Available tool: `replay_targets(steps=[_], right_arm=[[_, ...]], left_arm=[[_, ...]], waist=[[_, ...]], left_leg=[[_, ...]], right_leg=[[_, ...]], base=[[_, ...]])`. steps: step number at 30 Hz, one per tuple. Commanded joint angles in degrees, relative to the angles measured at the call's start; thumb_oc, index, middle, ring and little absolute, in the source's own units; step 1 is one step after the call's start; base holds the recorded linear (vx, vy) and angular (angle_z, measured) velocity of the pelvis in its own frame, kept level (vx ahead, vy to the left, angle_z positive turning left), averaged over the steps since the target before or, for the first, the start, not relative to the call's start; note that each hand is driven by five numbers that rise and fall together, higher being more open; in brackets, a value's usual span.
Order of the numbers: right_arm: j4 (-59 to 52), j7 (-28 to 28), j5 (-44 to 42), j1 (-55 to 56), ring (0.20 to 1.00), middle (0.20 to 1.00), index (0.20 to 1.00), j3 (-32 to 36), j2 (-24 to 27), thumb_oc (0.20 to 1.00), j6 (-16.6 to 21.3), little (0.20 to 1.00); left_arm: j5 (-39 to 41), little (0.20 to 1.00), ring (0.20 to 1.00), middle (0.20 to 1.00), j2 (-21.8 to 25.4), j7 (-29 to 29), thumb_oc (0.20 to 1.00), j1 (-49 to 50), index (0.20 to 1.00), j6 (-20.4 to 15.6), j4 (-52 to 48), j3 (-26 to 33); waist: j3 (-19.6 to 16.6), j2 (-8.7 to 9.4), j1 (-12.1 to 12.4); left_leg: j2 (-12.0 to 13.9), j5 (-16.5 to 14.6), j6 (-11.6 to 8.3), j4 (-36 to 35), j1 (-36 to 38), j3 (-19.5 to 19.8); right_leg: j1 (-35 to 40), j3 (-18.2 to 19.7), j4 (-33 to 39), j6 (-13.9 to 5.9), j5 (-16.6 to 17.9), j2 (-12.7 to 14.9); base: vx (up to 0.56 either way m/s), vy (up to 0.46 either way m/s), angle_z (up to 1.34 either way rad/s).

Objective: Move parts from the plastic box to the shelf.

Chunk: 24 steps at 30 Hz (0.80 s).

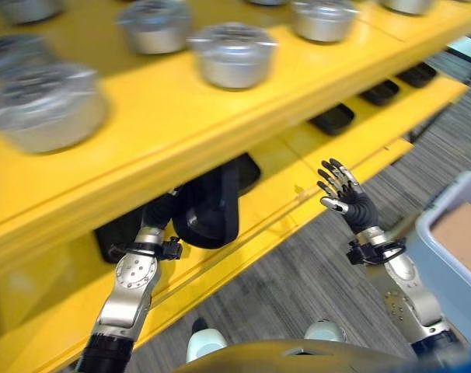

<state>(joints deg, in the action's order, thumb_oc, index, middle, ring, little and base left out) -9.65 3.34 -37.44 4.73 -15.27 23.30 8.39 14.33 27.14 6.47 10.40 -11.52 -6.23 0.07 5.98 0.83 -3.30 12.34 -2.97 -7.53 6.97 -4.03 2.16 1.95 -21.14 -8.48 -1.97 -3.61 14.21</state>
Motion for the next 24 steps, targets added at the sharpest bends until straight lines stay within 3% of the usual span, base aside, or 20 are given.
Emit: replay_targets(steps=[1,10,24], right_arm=[[1.17,-0.24,2.31,-3.28,1.000,1.000,1.000,2.25,1.15,1.000,3.29,1.000],[1.04,0.37,2.26,-1.81,1.000,1.000,1.000,2.06,-0.53,1.000,2.47,1.000],[1.59,0.97,1.59,-1.45,1.000,1.000,1.000,2.14,-0.81,1.000,1.90,1.000]], left_arm=[[0.54,0.200,0.200,0.200,0.24,0.34,0.200,1.35,0.200,-5.66,-6.75,2.74],[-0.92,0.200,0.200,0.200,0.37,1.27,0.200,2.13,0.200,-5.21,-6.82,4.00],[-0.97,0.200,0.200,0.200,-0.47,2.26,0.200,5.80,0.200,-5.18,-7.17,7.68]], waist=[[-2.90,-0.51,1.05],[-3.59,2.13,3.35],[-4.52,4.40,5.90]], left_leg=[[0.18,1.92,3.07,-7.33,5.33,-3.76],[-4.03,-0.95,4.76,-5.46,4.49,-2.72],[-5.42,-0.95,4.77,-6.14,3.29,-1.80]], right_leg=[[-3.20,-0.13,-3.38,-4.26,0.80,3.22],[0.07,-2.23,-0.45,-7.10,4.81,6.19],[2.44,-4.81,4.43,-8.90,9.05,6.17]], base=[[0.03,0.152,0.44],[0.04,0.092,0.18],[0.01,0.014,0.05]])
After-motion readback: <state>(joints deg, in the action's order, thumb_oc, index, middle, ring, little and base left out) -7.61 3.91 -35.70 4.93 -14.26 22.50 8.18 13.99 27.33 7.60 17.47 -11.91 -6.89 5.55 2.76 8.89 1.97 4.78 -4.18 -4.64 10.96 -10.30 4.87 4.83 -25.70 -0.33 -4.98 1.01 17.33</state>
